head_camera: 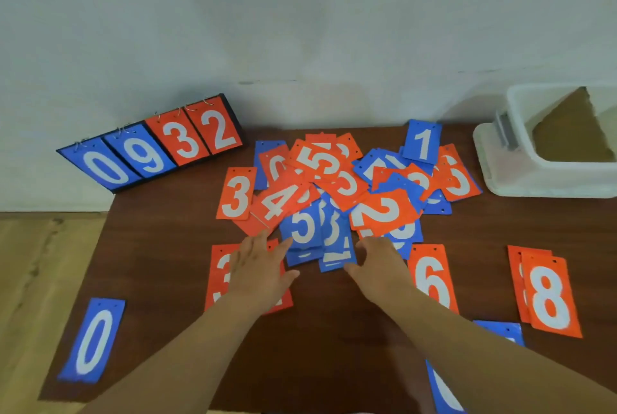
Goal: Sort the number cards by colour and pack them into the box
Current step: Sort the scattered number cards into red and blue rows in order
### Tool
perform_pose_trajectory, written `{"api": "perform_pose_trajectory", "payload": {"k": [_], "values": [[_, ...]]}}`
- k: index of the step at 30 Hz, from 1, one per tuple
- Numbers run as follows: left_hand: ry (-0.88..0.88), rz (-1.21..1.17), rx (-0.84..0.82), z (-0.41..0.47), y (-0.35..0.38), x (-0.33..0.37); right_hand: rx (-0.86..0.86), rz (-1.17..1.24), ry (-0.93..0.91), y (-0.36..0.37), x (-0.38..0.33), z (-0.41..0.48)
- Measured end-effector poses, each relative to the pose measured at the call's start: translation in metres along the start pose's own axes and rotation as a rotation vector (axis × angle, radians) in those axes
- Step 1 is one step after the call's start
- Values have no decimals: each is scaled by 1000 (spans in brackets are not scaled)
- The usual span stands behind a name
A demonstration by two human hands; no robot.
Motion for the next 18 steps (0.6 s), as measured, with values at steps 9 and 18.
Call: {"api": "perform_pose_trajectory", "payload": {"k": [9, 18], "values": [[308, 103, -66, 73, 3, 34, 90, -28, 278, 34, -6, 34], [362, 42, -9, 117, -1, 36, 139, 211, 255, 19, -3, 66]]}}
Point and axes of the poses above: each hand's wrist, its own z-axis towards the middle knuckle, its own y-axis out of the palm, x = y × z, the point moved 10 cm from there along z, towards the middle knuckle, and after that the axes turned 14 degrees about -y, right-handed, at the moved point
